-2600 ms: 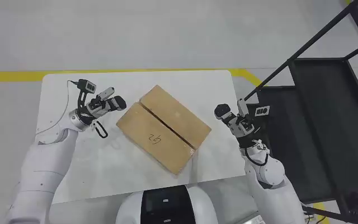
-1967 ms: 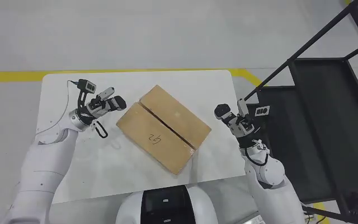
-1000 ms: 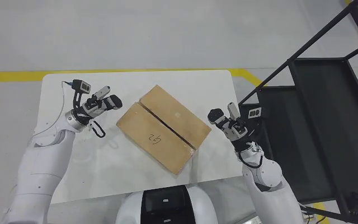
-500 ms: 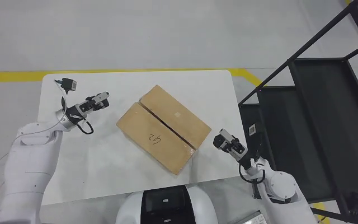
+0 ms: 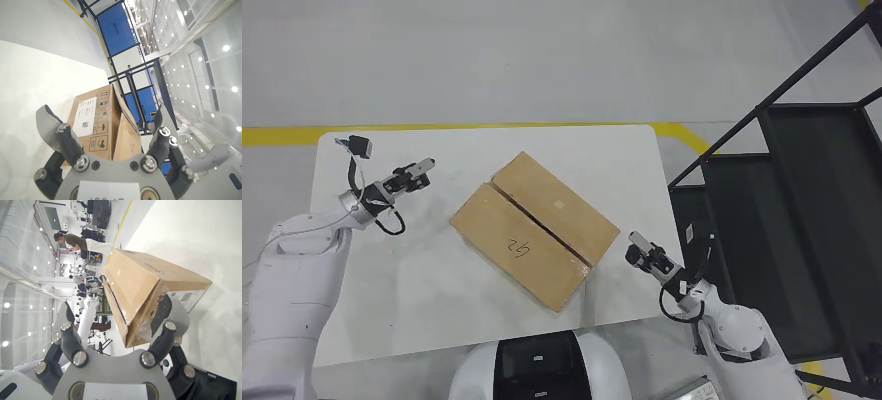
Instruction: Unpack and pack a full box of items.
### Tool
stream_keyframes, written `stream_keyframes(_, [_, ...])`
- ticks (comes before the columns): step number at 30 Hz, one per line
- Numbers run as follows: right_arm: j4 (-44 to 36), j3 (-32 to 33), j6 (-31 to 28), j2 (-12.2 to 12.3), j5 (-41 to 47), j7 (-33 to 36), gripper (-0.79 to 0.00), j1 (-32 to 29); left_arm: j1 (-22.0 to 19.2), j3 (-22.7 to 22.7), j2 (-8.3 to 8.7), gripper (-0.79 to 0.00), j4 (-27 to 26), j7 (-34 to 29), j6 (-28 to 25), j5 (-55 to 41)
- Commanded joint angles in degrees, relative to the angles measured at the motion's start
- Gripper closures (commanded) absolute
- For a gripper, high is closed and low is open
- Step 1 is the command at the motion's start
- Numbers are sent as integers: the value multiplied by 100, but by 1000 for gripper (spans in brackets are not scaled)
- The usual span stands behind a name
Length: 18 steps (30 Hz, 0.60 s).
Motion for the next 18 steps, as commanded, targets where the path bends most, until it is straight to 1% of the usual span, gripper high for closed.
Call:
stream_keyframes(1, [154, -60, 116, 7, -121, -29, -785, 124, 87, 82, 5, -785, -159, -75, 30, 160])
stream_keyframes(5, [366, -149, 201, 22, -219, 14, -785, 270, 163, 105, 35, -785, -215, -161, -114, 399])
stream_keyframes(9, [533, -216, 174, 34, -222, 25, -785, 382, 176, 107, 73, -785, -161, -469, -178, 404])
stream_keyframes(11, [626, -266, 178, 33, -174, -13, -785, 467, 181, 139, 72, -785, -165, -588, -276, 247])
stream_keyframes(14, [759, -339, 189, 30, -78, -93, -785, 602, 187, 194, 51, -785, -202, -582, -445, -79])
stream_keyframes(18, [858, -406, 168, 25, 77, -199, -785, 717, 164, 405, 16, -785, -240, -670, -496, -134])
